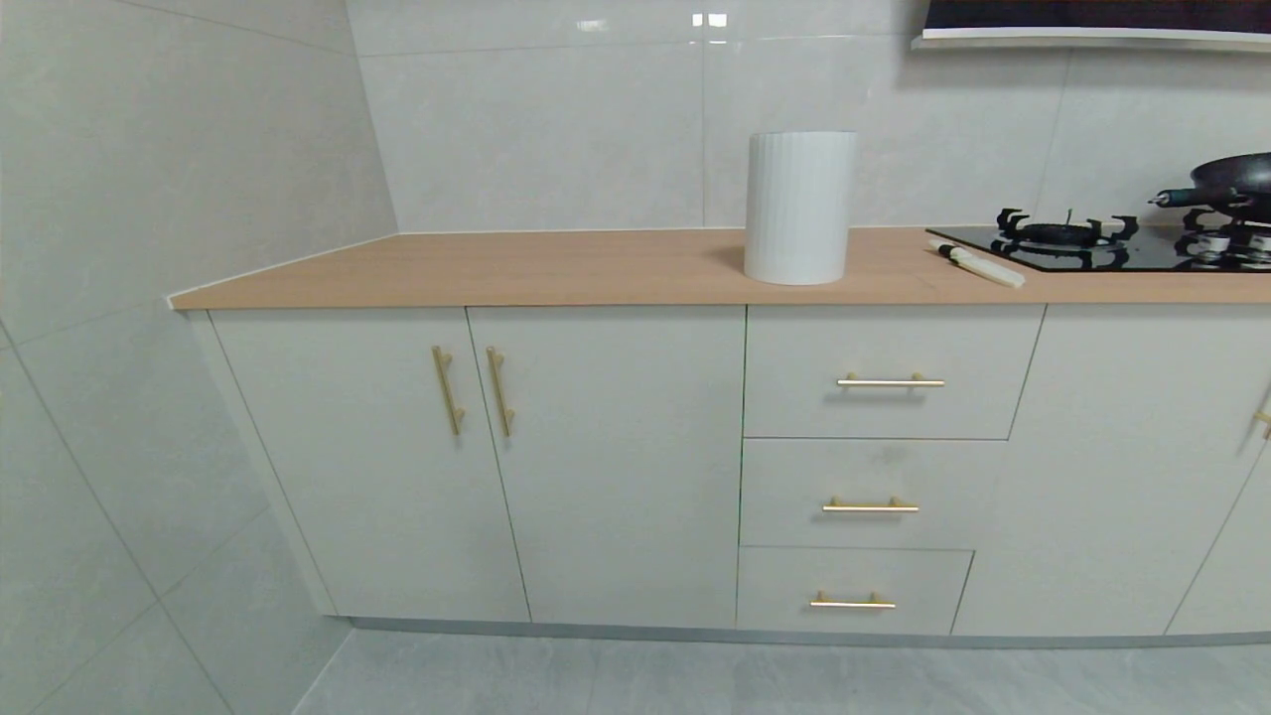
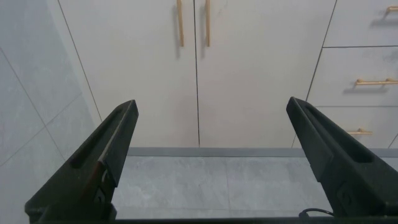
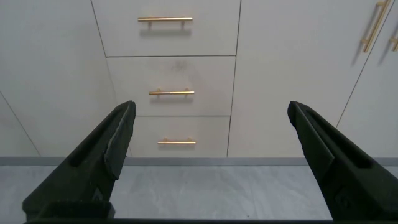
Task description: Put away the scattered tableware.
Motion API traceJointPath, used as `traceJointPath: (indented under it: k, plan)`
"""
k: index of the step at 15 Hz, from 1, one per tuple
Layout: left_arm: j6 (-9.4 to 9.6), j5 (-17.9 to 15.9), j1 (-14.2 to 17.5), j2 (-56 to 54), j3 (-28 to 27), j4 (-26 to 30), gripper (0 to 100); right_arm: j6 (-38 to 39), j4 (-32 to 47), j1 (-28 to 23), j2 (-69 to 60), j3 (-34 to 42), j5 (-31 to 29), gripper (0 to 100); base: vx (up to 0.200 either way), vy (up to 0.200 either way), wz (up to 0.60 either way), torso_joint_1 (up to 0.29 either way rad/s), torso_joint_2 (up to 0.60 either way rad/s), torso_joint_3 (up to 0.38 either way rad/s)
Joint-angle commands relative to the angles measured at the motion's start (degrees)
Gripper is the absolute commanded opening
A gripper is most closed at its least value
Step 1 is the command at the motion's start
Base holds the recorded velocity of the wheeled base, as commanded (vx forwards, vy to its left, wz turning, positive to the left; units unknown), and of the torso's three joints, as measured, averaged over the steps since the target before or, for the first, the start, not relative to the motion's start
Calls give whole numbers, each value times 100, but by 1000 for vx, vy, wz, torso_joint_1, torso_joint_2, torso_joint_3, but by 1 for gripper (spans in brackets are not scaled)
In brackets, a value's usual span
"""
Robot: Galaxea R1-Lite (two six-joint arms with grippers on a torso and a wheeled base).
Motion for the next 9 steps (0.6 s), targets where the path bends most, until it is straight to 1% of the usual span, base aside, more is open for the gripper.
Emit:
traceJointPath:
  k: [1,4,9]
  plan:
    - [25,-1,2,2,0,-1,100,1,7,1,22,0,2,100,0,0,0,0,0,0]
    - [17,-1,2,2,0,-1,100,1,7,1,13,0,29,100,0,0,0,0,0,0]
    - [8,-1,2,2,0,-1,100,1,7,1,22,0,29,100,200,0,0,1,3,3]
